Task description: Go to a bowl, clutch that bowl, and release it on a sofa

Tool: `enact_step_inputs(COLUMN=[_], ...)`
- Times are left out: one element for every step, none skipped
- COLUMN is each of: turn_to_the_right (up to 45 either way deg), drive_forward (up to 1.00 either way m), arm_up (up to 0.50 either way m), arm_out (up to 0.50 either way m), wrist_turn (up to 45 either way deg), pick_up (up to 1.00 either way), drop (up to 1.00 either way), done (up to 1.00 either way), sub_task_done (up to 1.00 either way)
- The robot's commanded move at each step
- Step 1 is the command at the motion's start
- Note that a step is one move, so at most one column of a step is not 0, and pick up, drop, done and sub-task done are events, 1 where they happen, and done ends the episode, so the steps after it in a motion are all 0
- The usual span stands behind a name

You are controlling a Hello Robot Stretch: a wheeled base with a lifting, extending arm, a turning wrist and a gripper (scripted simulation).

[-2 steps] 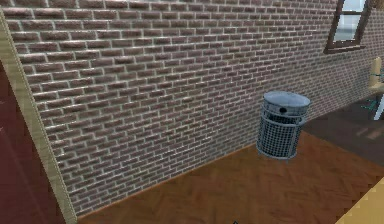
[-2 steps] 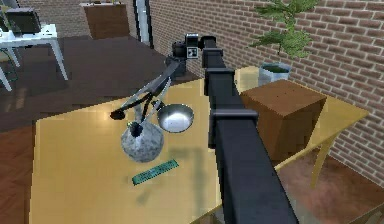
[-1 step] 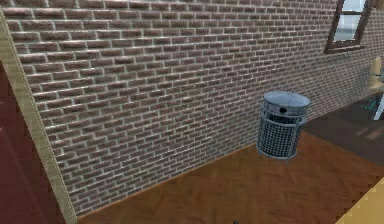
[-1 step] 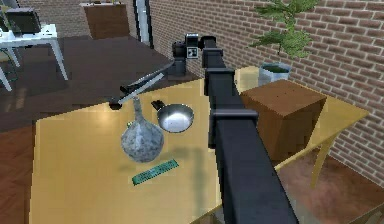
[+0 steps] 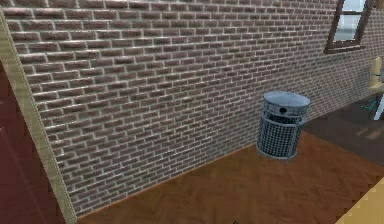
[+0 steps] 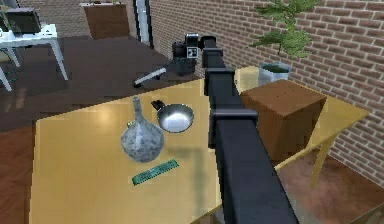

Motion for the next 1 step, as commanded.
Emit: enact_step_inputs(turn_to_the_right=[0.0], drive_forward=[0.00], arm_up=[0.00], arm_out=[0.00], wrist_turn=[33.0], pick_up=[0.00], drop=[0.00], done=[0.00], sub_task_done=[0.00])
